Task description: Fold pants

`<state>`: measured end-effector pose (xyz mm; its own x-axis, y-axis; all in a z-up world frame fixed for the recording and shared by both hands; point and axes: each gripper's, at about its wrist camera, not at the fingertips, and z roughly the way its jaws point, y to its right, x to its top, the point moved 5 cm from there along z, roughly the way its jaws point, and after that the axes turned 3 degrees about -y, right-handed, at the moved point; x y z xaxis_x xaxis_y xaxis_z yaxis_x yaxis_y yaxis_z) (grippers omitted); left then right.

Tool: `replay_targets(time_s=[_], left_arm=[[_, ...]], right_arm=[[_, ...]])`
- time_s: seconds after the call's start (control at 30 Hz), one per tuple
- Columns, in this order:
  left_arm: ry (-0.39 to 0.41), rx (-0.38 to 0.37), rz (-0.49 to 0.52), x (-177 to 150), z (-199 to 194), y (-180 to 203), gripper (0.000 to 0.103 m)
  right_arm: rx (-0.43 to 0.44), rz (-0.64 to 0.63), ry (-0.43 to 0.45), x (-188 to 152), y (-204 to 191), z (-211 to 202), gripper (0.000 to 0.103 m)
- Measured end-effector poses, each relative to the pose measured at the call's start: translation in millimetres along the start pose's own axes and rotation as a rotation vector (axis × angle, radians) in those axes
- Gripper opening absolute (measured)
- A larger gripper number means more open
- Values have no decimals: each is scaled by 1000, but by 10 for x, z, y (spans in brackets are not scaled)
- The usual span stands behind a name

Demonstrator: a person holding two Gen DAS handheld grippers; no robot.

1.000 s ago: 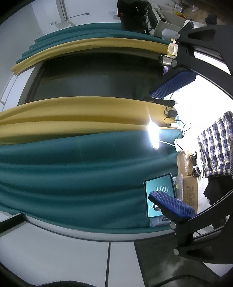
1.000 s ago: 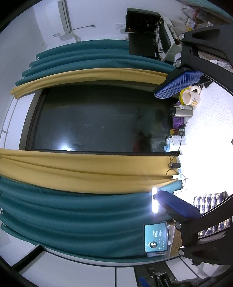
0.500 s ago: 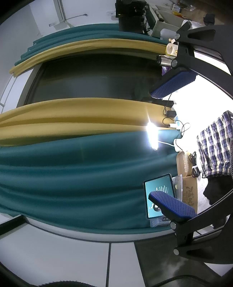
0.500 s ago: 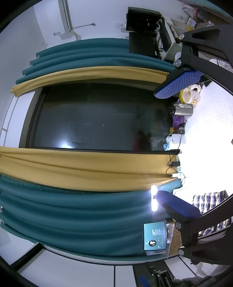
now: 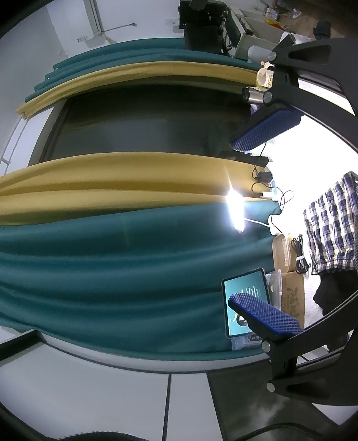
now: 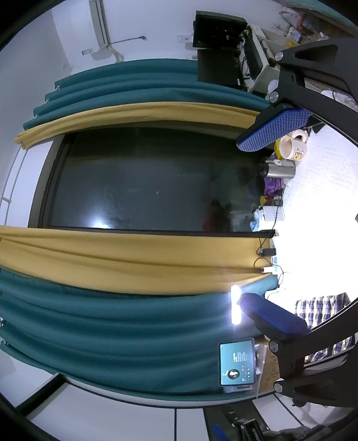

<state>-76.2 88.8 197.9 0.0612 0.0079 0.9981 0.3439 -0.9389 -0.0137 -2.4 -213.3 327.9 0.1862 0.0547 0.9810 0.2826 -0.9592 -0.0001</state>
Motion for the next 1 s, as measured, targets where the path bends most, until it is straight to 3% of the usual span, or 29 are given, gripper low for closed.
replay_targets(time_s=[1.0], left_arm=[[-3,0,-1,-11,-7,-1,102]], right_arm=[[-15,13,-5,-65,19,13,103]])
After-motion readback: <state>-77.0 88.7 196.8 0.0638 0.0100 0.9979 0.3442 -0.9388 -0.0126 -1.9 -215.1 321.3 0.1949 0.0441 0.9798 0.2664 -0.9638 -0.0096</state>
